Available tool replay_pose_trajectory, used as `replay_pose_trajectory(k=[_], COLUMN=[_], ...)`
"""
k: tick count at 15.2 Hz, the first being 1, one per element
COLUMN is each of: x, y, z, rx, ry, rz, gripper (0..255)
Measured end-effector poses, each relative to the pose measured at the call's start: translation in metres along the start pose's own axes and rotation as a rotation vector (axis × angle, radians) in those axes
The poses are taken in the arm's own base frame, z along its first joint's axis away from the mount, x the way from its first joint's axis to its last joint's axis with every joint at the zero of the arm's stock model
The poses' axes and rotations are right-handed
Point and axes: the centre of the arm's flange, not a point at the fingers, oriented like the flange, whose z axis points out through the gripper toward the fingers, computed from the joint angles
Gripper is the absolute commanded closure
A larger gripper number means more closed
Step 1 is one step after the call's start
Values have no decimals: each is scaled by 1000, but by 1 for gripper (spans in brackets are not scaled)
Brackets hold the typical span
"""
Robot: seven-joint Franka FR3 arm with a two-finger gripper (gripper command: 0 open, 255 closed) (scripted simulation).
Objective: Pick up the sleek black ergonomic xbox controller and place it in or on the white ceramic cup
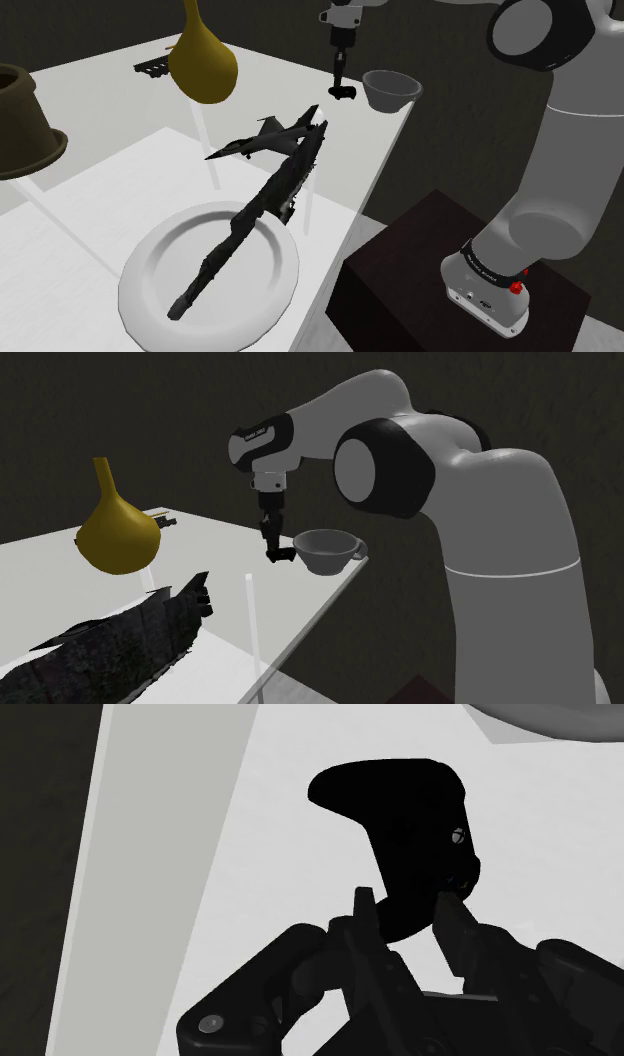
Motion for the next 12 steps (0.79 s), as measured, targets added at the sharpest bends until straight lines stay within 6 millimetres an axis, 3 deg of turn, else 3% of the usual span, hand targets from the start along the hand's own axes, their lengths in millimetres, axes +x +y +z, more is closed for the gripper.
replay_pose_trajectory(k=[9, 10, 12], x=[0, 0, -6], y=[0, 0, -10], z=[-6, -6, -5], rx=[-5, -5, -29], ry=[5, 5, 14], rz=[0, 0, -27], gripper=[255, 0, 0])
